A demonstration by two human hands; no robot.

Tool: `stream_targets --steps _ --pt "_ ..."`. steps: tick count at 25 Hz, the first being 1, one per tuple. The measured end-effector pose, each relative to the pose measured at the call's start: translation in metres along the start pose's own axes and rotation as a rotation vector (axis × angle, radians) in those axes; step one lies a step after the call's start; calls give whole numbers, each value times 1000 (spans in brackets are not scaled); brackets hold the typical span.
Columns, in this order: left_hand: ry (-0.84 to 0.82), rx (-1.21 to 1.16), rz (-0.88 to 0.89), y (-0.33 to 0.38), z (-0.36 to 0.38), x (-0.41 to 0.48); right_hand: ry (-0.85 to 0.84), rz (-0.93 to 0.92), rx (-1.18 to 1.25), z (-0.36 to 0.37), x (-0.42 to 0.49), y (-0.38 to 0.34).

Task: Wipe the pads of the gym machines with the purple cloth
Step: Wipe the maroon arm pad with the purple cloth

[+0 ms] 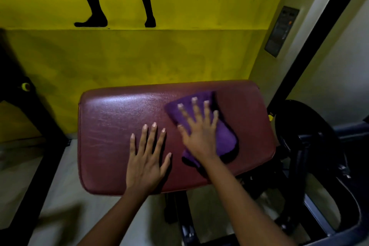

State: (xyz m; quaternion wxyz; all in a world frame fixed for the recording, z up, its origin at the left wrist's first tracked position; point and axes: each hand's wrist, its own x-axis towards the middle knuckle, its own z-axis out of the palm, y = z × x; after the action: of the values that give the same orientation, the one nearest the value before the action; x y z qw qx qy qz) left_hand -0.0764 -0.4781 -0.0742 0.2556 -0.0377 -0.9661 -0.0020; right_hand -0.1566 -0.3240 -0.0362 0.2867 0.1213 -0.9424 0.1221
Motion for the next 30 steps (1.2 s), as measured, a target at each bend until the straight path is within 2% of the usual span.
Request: stream_targets --steps 3,6,12,15,18,22,28,30 --pt "-6 26 25 -3 0 0 -43 -189 49 6 9 -35" --pt "2 32 18 -1 -1 0 -47 -236 77 2 53 -8" --pt "-15 18 14 1 -4 0 -55 -13 8 -18 84 111" --pt "-9 -40 118 21 -8 14 -31 135 18 -32 61 162" --pt "-3 -114 160 58 -7 43 -26 239 8 -29 1 135" --pt "-16 -155 177 96 1 78 -24 213 -82 -19 -56 105" --pt "-21 -17 325 123 23 75 -9 295 -34 -24 43 161" --pt "7 -20 323 123 26 75 -66 358 97 -28 72 183"
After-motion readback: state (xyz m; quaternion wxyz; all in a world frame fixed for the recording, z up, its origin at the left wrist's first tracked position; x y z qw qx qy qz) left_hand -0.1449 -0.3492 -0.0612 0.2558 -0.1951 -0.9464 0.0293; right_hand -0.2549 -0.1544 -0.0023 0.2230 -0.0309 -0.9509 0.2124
